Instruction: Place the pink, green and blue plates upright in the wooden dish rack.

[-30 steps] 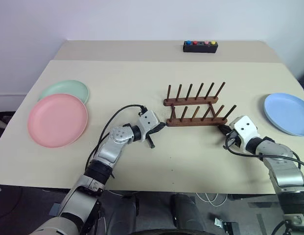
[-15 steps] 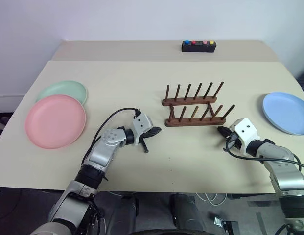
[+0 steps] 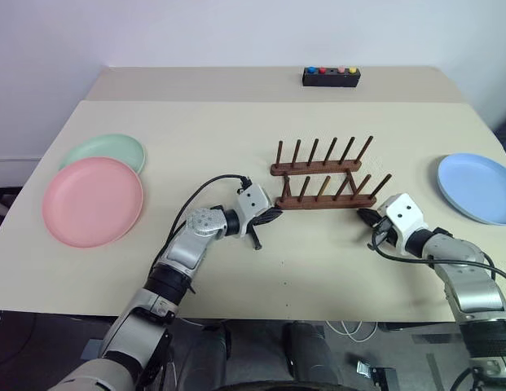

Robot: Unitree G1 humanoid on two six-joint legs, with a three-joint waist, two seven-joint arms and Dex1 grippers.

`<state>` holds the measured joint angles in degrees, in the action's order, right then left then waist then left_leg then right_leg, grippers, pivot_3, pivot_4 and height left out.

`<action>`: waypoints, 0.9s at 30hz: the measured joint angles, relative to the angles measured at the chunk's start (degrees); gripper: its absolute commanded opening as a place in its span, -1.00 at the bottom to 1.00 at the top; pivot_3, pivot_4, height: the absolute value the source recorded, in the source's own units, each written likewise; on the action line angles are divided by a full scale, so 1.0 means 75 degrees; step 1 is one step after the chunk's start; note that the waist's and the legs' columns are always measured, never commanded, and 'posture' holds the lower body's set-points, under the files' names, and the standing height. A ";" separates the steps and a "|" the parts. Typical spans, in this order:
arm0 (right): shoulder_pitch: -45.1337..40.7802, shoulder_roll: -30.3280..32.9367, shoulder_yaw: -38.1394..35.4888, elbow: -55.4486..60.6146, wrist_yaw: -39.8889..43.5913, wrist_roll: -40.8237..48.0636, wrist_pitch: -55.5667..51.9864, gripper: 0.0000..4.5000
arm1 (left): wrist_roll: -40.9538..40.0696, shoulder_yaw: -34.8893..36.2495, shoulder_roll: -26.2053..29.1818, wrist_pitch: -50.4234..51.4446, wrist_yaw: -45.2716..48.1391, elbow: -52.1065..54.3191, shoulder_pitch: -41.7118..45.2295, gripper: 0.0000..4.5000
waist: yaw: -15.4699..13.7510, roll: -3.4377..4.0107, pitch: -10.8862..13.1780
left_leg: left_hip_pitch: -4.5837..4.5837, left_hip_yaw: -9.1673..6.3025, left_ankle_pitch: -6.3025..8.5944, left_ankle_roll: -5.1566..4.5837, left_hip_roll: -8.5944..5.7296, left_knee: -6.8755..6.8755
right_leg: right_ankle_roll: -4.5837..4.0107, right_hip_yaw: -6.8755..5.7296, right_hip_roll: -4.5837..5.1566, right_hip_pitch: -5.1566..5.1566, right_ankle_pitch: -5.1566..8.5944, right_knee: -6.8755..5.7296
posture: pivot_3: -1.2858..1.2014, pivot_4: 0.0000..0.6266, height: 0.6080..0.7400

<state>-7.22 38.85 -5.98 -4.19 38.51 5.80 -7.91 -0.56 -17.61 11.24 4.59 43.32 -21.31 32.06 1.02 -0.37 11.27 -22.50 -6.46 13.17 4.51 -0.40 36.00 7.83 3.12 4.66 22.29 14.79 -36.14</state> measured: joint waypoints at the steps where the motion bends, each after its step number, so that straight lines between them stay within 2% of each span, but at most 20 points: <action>1: -0.0001 -0.0007 0.0000 -0.0001 -0.0006 -0.0002 0.0000 -0.99 | 0.0007 0.0017 0.0002 -0.0057 -0.0018 -0.0037 0.0004 -1.00 | 0.0000 0.0000 0.0000 | 0.0000 0.0000 0.0000 0.0000 0.0000 0.0000 | 0.0000 0.0000 0.0000 0.0000 0.0000 -0.0001 | 0.03 -0.52 0.91; 8: -0.0003 -0.0034 0.0003 -0.0006 -0.0045 -0.0007 0.0007 -0.99 | 0.0006 0.0068 0.0015 -0.0208 -0.0150 -0.0120 0.0000 -1.00 | 0.0004 0.0001 0.0000 | 0.0001 0.0000 0.0000 0.0000 0.0000 0.0000 | 0.0000 0.0000 0.0000 0.0000 0.0000 0.0000 | 0.03 -0.52 0.91; 14: 0.0234 0.0072 -0.0012 0.0314 0.0268 0.0145 -0.0028 -0.99 | -0.0394 0.0196 0.0606 0.0311 0.0394 0.1086 -0.0748 -1.00 | 0.0019 0.0002 -0.0001 | 0.0000 -0.0001 0.0000 0.0000 0.0001 -0.0019 | 0.0001 0.0000 0.0000 0.0009 0.0001 -0.0001 | 0.03 -0.52 0.91; 17: 0.0635 0.0115 -0.0018 0.0925 0.0705 0.0547 -0.0199 -1.00 | -0.1005 0.0708 0.1271 0.1073 0.0761 0.2017 -0.1331 -0.63 | 0.0028 0.0006 0.0003 | 0.0000 -0.0001 0.0000 0.0000 0.0004 -0.0023 | -0.0002 0.0001 -0.0001 0.0014 0.0003 -0.0003 | 0.03 -0.52 0.91; 20: 0.0734 0.0145 -0.0022 0.1547 0.0992 0.0890 -0.0425 -1.00 | -0.1776 0.1493 0.1730 0.1793 0.0869 0.2879 -0.1745 0.02 | 0.0016 0.0005 0.0005 | -0.0003 -0.0001 0.0000 0.0000 0.0004 -0.0014 | -0.0021 0.0000 0.0001 0.0010 0.0014 -0.0002 | 0.03 -0.52 0.91; 24: 0.0767 0.0307 0.0000 0.2657 0.1465 0.1474 -0.0839 -1.00 | -0.2890 0.3425 0.2539 0.2602 0.0532 0.3890 -0.2125 0.88 | 0.0018 0.0001 0.0010 | -0.0002 -0.0002 0.0000 0.0000 0.0013 -0.0020 | -0.0026 -0.0002 -0.0003 0.0015 0.0017 -0.0003 | 0.03 -0.52 0.91; 25: 0.0708 0.0313 0.0012 0.2778 0.1553 0.1584 -0.0959 -1.00 | -0.3000 0.3856 0.2712 0.2680 0.0344 0.4017 -0.2153 0.99 | 0.0010 0.0000 0.0009 | -0.0003 -0.0001 0.0000 0.0001 0.0012 -0.0015 | -0.0027 -0.0002 -0.0003 0.0011 0.0017 0.0000 | 0.03 -0.52 0.91; 27: 0.0576 0.0313 0.0045 0.2902 0.1653 0.1734 -0.1112 -1.00 | -0.3077 0.4313 0.2850 0.2751 0.0087 0.4172 -0.2243 0.99 | -0.0057 -0.0001 0.0009 | -0.0003 -0.0001 0.0001 0.0001 0.0002 -0.0008 | -0.0029 -0.0002 0.0006 0.0000 0.0020 0.0009 | 0.03 -0.52 0.91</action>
<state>-2.90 41.20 -5.64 17.58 50.90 18.80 -16.25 -23.64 14.74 32.62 25.22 43.98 9.98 15.24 0.60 -0.37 11.33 -22.52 -6.46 13.18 4.52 -0.38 35.94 7.61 3.10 4.70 22.29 14.94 -36.07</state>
